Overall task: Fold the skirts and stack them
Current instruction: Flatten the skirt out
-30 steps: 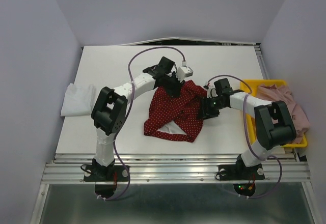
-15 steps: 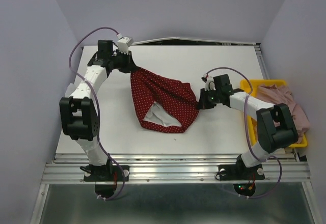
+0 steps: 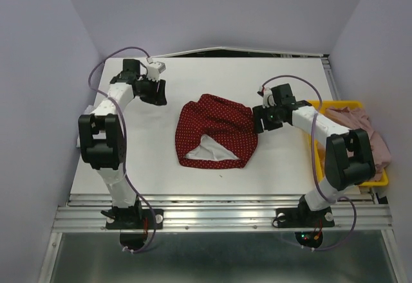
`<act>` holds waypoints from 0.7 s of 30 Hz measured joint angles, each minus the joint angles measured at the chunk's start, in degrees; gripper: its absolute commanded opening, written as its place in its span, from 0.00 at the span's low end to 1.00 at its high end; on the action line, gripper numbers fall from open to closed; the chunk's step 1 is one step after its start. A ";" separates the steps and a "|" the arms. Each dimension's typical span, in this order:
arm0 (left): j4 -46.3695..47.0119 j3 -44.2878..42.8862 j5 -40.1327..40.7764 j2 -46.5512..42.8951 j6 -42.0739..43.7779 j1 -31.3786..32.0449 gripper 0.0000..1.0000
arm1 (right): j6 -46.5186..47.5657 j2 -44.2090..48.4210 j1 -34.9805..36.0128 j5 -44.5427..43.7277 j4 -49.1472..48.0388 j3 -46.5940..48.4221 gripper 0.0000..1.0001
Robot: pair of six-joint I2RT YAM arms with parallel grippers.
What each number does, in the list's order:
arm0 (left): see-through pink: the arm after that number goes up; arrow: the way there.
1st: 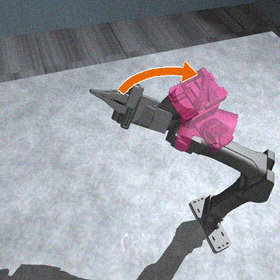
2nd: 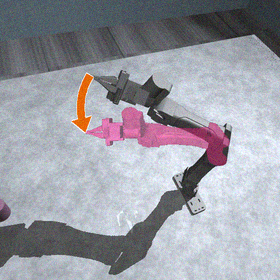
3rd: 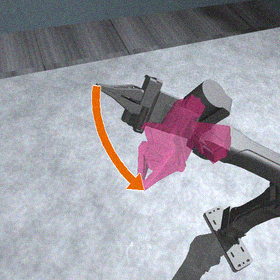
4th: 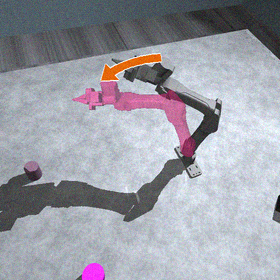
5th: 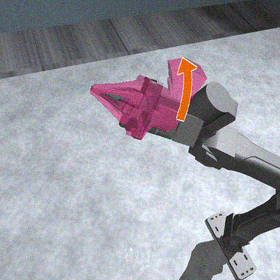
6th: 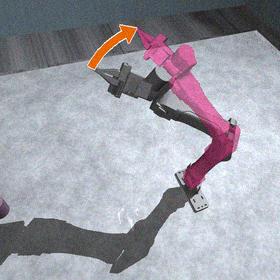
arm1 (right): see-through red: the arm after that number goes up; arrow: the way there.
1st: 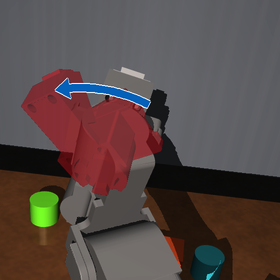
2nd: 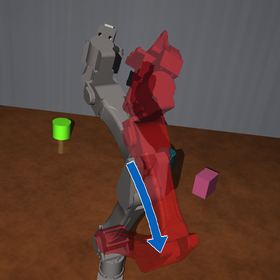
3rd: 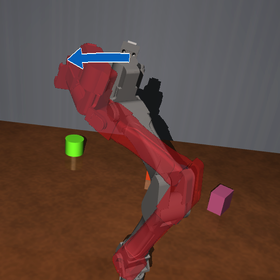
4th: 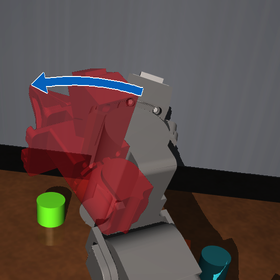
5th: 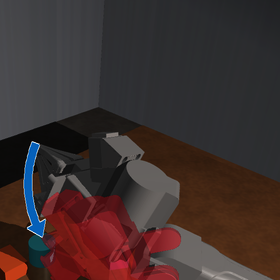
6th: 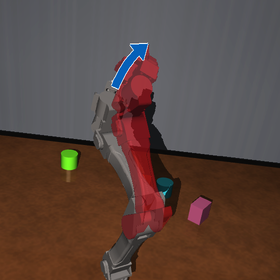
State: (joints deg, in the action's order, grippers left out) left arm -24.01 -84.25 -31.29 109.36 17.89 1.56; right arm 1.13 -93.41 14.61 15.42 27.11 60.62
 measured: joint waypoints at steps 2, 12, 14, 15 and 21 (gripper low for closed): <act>-1.14 0.35 1.77 -4.17 1.88 0.33 0.59 | 1.01 1.44 0.09 -0.39 0.94 0.85 0.62; 1.09 25.46 11.26 -38.88 11.61 21.73 0.67 | 5.97 14.14 20.28 -5.14 5.51 -2.49 0.49; 1.27 30.60 11.37 -39.34 10.58 21.64 0.67 | 6.71 14.03 25.35 -5.62 5.44 -4.68 0.48; 1.25 32.39 11.43 -38.60 9.88 21.44 0.69 | 7.04 13.44 27.30 -6.45 5.77 -6.01 0.48; 2.29 36.39 11.41 -40.22 6.91 20.92 0.70 | 7.69 8.17 32.00 -13.40 4.42 -7.17 0.47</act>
State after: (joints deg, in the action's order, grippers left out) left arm -21.71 -47.86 -19.88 69.14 24.80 22.48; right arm 8.82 -85.23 46.61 2.02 31.53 53.45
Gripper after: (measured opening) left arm 0.702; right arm 0.468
